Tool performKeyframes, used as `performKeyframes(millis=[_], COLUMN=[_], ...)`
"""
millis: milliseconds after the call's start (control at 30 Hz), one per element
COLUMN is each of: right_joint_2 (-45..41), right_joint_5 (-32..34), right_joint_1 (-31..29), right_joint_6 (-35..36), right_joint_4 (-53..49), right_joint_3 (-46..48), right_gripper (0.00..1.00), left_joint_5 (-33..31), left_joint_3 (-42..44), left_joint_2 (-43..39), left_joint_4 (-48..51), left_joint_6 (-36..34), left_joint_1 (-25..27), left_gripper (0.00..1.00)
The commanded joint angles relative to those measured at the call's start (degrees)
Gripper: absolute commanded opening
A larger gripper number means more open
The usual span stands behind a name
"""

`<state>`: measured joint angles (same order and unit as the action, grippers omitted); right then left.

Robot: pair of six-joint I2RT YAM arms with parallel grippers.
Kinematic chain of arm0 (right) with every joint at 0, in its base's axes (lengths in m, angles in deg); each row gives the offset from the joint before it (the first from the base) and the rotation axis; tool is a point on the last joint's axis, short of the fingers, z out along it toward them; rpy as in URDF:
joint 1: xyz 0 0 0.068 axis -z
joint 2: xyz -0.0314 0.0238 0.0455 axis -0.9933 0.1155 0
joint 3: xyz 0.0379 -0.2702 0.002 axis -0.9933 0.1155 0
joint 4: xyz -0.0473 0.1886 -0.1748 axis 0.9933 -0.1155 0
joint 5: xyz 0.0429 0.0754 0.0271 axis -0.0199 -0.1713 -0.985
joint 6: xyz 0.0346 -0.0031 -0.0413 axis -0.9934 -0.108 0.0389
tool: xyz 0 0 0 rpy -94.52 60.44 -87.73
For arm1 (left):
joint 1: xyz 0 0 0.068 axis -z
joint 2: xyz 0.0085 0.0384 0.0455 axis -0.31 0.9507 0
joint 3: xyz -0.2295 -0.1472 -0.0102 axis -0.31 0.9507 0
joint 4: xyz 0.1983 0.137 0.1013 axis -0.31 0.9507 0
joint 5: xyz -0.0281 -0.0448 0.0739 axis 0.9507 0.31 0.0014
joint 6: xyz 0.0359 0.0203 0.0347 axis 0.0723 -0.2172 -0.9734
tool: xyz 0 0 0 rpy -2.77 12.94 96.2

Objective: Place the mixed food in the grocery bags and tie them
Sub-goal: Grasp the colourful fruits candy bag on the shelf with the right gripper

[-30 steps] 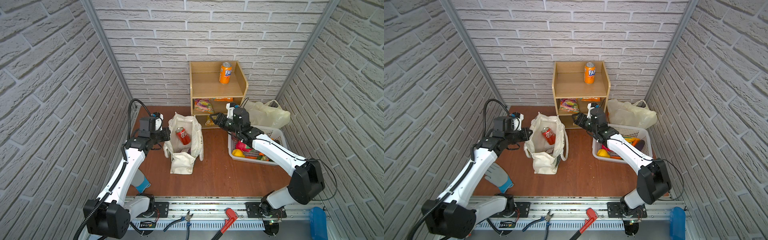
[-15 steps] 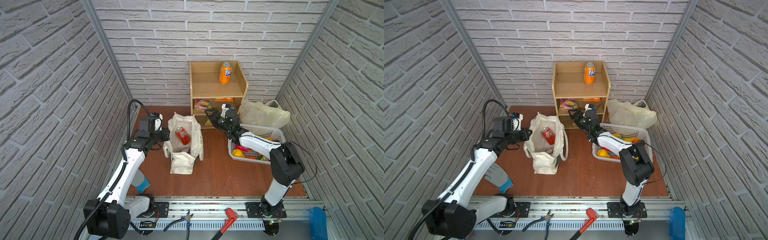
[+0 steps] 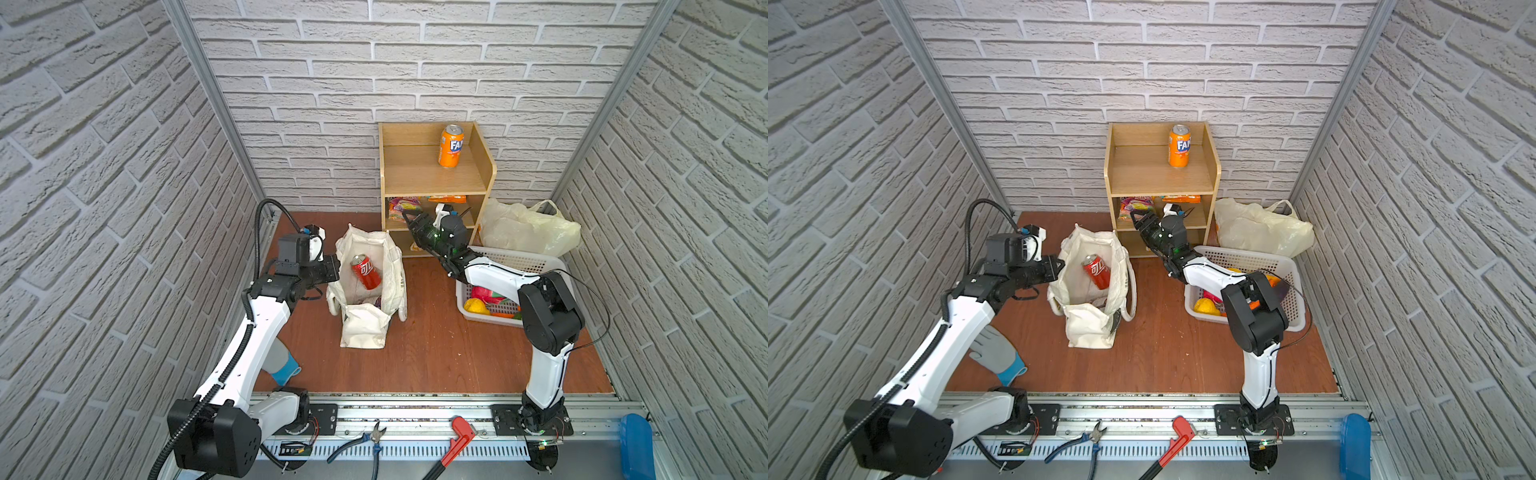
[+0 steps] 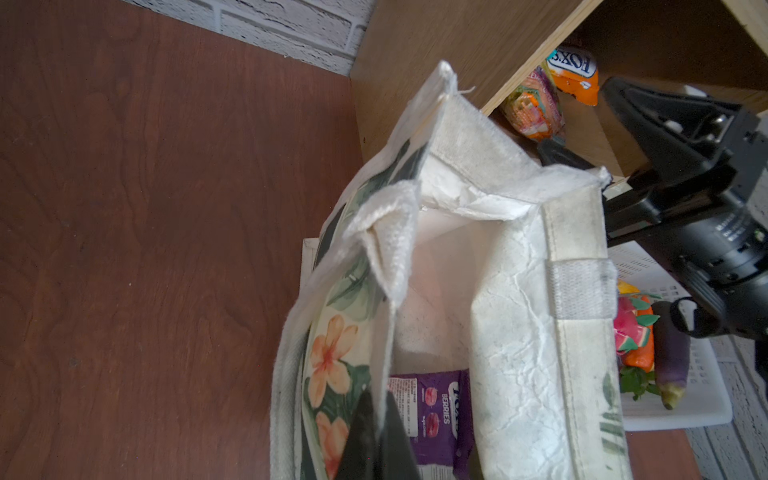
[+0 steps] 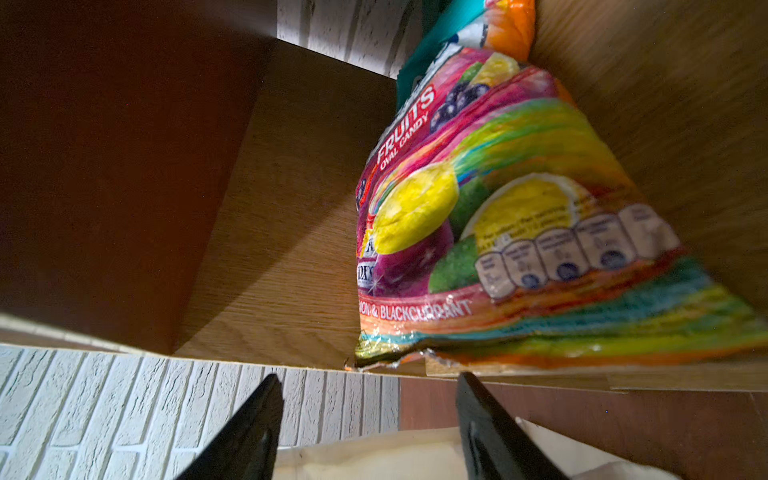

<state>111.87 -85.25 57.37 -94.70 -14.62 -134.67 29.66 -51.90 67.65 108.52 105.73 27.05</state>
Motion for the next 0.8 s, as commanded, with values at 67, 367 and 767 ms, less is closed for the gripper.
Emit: performKeyframes(millis=[67,367,767], right_joint_2=[3.4,6.9,11.2], right_joint_5=[0.8,2.4,4.2], right_joint_1=[-0.4,-0.5,-0.4], right_joint_6=[-2.7,-5.3,-8.5], right_joint_4=[5.6,9.2,15.7], right_joint_3=[-2.2,-3.6,-5.2], right_gripper=[0.67,0.67,0.55], left_joint_5=[0.9,0.9,1.0], left_joint_3=[0.9,0.4,0.4], left_joint_2=[0.0,0.2,0.3], left_joint_4=[0.2,1.1,1.3], left_joint_6=[0.1,-0.5,-0.2], left_joint_1=[-0.4,-0.4,-0.4], left_gripper=[0.00,0.00,0.00])
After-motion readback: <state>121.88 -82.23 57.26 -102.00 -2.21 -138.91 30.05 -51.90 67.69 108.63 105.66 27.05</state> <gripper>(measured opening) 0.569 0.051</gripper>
